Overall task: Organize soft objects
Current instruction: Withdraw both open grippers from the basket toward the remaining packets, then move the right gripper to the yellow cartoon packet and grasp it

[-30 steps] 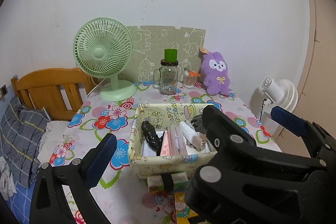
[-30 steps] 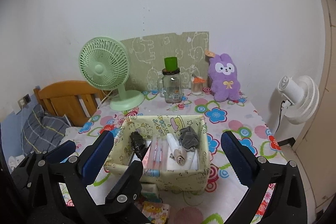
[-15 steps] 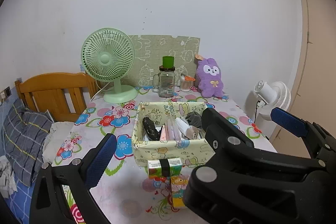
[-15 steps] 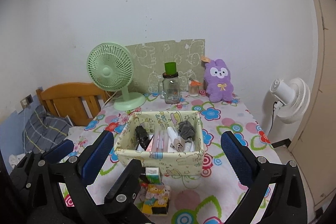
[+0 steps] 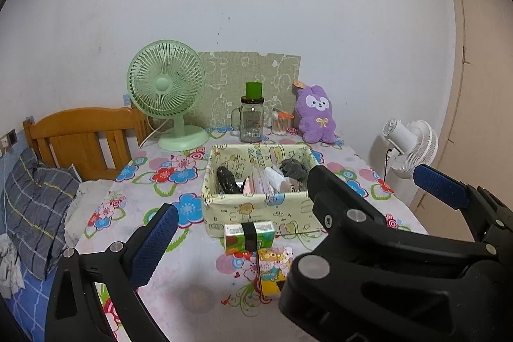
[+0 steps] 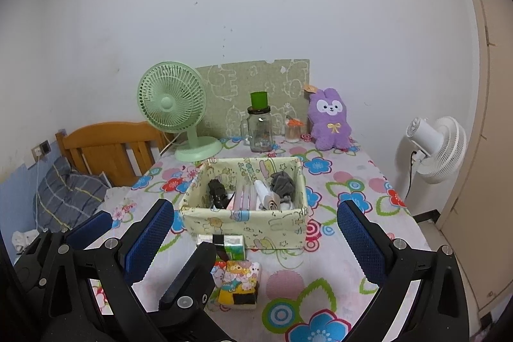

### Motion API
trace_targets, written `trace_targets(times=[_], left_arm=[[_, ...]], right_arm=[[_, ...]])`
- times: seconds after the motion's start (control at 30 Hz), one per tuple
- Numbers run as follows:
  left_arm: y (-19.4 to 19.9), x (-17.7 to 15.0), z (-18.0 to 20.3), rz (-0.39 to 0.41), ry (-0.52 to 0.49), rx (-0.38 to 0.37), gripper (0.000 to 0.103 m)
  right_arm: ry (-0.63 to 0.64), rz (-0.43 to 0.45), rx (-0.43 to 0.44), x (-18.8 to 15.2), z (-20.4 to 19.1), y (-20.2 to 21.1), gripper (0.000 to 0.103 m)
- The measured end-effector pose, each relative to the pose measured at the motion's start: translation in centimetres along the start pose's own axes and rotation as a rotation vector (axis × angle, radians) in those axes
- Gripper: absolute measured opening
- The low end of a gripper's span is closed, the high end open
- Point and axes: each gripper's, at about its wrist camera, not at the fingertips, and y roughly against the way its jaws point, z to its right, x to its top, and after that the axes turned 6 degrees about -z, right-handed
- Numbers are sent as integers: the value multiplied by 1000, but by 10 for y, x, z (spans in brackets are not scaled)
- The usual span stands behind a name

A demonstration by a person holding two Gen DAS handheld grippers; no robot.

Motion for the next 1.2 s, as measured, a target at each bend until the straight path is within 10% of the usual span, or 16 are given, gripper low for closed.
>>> trace_targets(times=[1.2], left_arm=[[-73, -64, -20, -166, 6, 37, 102]], right_arm=[[-17, -180, 20, -70, -2, -85, 103]])
